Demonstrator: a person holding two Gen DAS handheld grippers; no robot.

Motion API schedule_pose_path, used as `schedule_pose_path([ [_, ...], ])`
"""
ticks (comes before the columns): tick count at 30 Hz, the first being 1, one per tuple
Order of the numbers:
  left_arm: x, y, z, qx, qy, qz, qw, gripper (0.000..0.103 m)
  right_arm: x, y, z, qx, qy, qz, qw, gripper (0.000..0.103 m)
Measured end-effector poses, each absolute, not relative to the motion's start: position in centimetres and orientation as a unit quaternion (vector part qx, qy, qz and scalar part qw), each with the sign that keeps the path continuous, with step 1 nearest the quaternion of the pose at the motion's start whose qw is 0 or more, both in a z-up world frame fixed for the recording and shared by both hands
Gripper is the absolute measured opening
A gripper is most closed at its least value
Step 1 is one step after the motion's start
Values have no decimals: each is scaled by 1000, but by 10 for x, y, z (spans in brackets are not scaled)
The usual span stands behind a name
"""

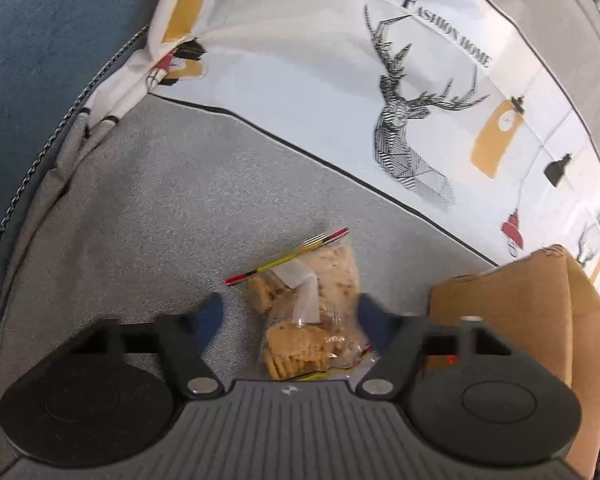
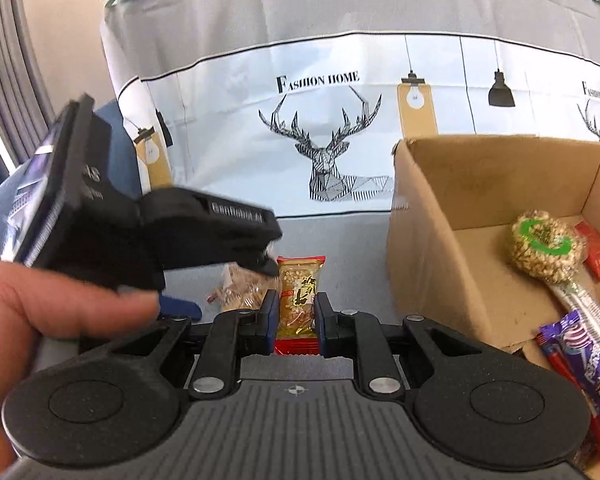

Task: Organize snacks
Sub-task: 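Lift the cracker bag and red-gold packet and carry them over the box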

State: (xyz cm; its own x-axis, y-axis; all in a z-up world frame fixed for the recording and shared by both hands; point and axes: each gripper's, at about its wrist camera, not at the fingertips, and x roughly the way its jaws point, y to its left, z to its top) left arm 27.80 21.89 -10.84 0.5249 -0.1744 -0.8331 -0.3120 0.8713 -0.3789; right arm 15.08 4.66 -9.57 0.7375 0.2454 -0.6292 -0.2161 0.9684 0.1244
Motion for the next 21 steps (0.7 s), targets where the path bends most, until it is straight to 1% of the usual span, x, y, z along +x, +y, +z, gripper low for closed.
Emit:
schedule_pose_path([
  [3,275,214,-101,-227,480,32,847,47,149,46,-91,24,334,126,934,19],
  [5,271,213,-94,-217,473,39,853,46,147,45,-88,24,328,128,936,19],
  [10,249,223,-64,-255,416,36,872,45,135,42,-70,17,295,136,946,19],
  [14,209,211,-28,-219,354,68,907,45,120,28,-39,17,264,153,952,19],
  [17,175,197,-6,-224,316,59,920,45,103,5,-12,16,231,169,958,19],
  [21,130,174,16,-219,283,49,932,45,77,-36,18,23,187,187,964,19],
])
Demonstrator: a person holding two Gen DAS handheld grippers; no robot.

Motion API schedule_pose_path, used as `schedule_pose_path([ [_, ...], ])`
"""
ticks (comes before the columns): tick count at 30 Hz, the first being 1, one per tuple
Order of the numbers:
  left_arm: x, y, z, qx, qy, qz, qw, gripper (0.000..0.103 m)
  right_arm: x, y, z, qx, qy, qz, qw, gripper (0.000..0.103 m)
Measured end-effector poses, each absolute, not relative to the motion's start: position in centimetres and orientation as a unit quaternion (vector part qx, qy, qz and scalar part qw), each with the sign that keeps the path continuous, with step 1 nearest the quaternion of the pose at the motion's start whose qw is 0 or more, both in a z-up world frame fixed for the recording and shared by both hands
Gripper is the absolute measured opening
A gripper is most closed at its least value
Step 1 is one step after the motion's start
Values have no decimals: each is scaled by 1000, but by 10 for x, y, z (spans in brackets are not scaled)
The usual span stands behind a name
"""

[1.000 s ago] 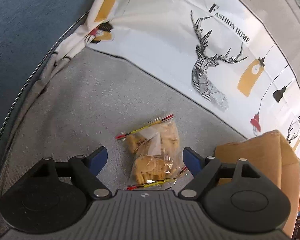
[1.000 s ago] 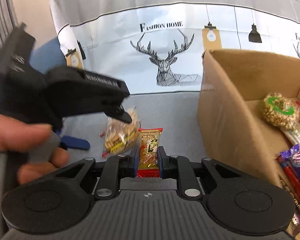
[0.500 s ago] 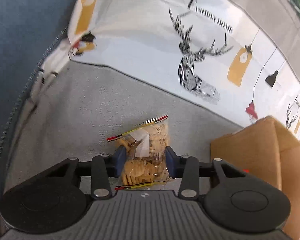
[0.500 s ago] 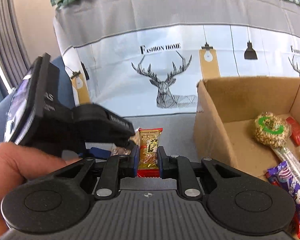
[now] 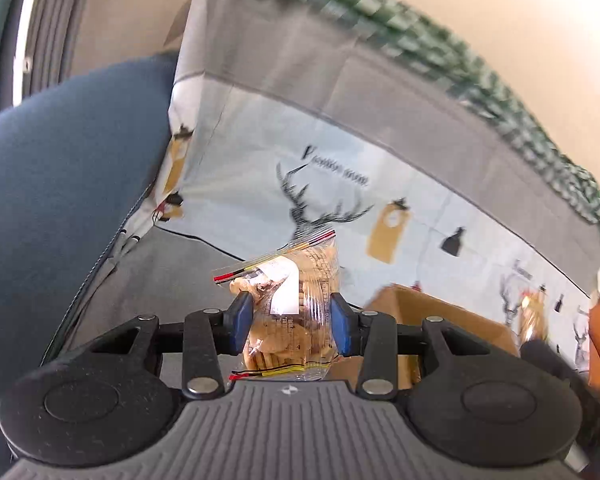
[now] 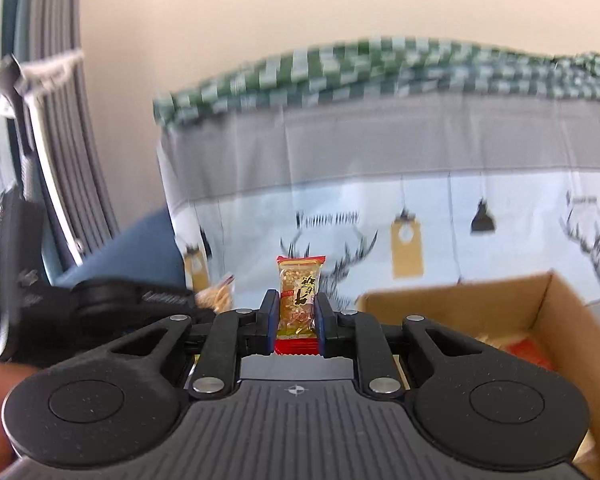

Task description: Organize snacks

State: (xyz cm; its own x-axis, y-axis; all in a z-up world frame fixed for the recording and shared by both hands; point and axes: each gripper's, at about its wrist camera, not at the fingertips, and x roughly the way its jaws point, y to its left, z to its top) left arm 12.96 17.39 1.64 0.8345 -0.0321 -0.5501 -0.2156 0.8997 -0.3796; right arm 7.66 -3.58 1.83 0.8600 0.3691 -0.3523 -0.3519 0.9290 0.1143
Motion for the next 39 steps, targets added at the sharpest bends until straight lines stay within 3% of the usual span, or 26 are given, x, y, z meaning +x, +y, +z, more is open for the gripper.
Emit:
schedule_pose_path([
  [10,49,85,25,-206,224,17,952,45,27,-143,20,34,143,131,981,19],
  [25,64,29,25,-160,205,-44,964,45,35,-215,9,26,140,80,987,19],
  [29,68,8,28,-141,196,-82,967,50,36,-211,10,13,136,82,987,20],
  [30,68,3,29,-135,189,-88,969,61,37,-210,10,11,136,80,987,23],
  [32,64,-2,33,-125,166,-90,974,76,38,-210,9,7,143,75,987,59],
  [36,53,-3,37,-115,151,-93,977,81,36,-215,9,8,141,75,987,70],
  [39,41,-2,41,-100,159,-74,979,87,34,-222,9,16,151,81,985,86],
])
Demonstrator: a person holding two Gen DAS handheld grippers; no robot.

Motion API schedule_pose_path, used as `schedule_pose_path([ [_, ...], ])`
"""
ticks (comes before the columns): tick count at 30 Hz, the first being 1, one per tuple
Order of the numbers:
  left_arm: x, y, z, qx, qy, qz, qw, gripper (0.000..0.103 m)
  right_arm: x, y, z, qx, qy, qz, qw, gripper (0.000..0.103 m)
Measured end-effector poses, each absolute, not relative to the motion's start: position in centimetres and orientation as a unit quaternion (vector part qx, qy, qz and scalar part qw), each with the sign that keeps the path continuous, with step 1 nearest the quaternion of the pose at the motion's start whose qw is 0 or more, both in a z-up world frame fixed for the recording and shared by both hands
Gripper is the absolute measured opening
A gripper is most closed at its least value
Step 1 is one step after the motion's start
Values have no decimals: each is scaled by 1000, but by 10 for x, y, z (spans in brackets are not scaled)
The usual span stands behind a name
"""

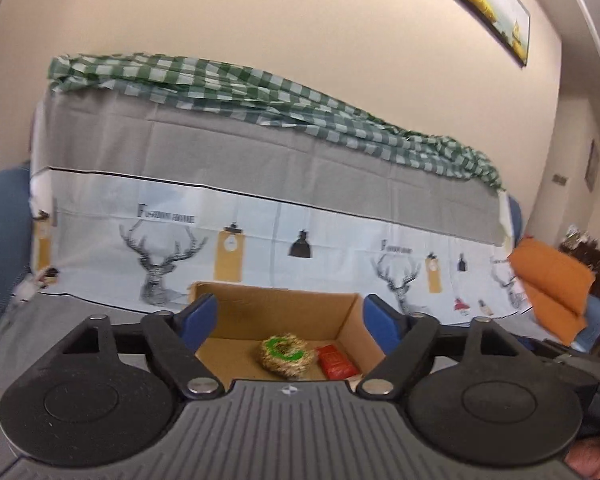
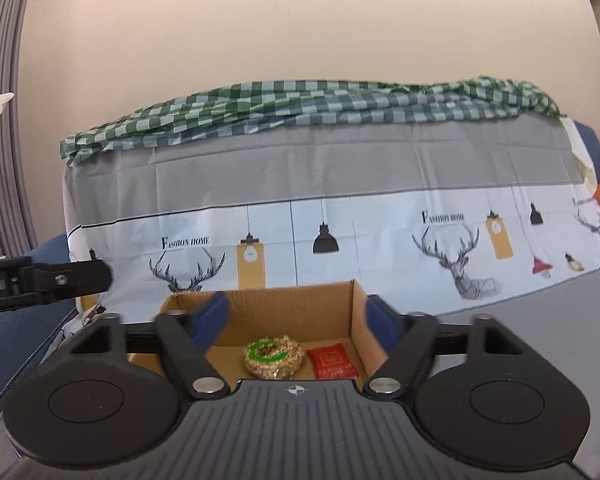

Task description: Organize snacks

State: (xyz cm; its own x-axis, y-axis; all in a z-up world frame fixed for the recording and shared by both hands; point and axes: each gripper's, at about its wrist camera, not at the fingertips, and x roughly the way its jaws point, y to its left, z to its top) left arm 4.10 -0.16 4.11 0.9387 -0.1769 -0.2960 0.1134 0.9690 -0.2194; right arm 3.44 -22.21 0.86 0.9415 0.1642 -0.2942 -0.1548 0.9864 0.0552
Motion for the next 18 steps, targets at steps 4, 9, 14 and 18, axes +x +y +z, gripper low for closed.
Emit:
schedule_pose_path([
  [4,10,-10,49,-65,177,-75,979,96,18,-233,11,24,154,90,984,102],
  [9,-26,-26,23,-88,231,-76,966,102,-16,-245,-3,17,168,92,981,102],
  [14,-46,-32,-18,-120,257,2,959,102,-43,-254,-28,24,183,86,979,102],
  [18,-57,-38,-42,-88,256,1,963,102,-46,-247,-32,38,196,89,976,102],
])
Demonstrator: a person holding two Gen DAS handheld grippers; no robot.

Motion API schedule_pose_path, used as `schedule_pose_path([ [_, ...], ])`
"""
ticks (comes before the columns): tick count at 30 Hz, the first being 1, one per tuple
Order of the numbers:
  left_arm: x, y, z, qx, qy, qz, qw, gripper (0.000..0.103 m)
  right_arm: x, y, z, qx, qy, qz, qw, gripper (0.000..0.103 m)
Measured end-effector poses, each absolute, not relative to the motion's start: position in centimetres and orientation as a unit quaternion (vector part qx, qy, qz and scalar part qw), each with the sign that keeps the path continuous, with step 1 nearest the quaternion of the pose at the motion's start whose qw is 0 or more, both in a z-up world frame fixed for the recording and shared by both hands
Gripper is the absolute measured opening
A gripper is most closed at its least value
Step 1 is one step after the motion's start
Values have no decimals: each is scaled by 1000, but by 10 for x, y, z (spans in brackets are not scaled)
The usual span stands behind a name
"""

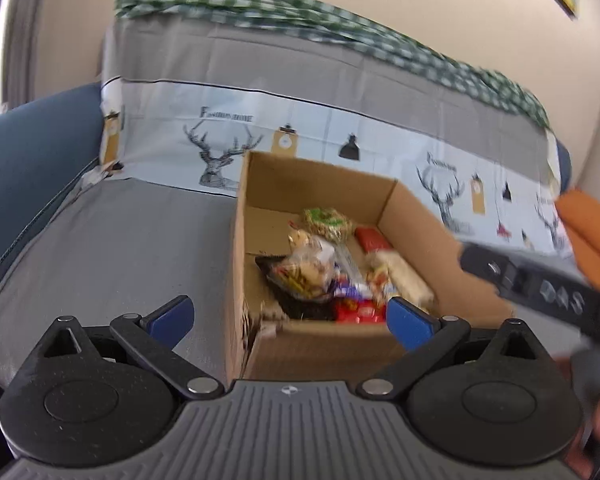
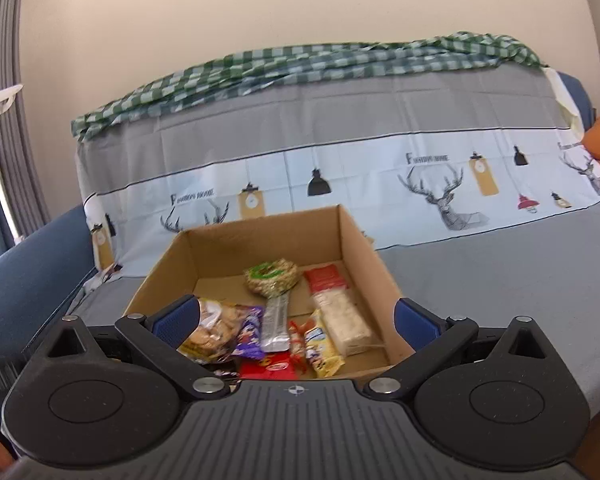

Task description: Organize snacks

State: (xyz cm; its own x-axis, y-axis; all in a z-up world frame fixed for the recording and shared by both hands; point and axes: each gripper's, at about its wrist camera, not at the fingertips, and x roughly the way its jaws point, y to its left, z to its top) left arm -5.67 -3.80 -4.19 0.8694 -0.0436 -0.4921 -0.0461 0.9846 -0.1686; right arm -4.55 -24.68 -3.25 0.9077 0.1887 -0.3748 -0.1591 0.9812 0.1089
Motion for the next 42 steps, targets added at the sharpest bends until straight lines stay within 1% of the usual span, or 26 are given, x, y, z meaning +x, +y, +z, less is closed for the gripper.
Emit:
schedule_pose_path([
  [2,-54,-39,-44,-69,252,0,965,102,-42,-239,-37,14,200,93,975,102],
  [6,-44,-36,-49,-71,253,-8,965,102,-36,-232,-43,-6,210,90,974,102],
  [16,-31,-31,-54,-84,268,-9,960,102,-30,-238,-47,-1,219,69,973,102],
  [42,-34,-28,-52,-87,258,-15,962,102,-30,-229,-50,-26,214,73,974,102],
])
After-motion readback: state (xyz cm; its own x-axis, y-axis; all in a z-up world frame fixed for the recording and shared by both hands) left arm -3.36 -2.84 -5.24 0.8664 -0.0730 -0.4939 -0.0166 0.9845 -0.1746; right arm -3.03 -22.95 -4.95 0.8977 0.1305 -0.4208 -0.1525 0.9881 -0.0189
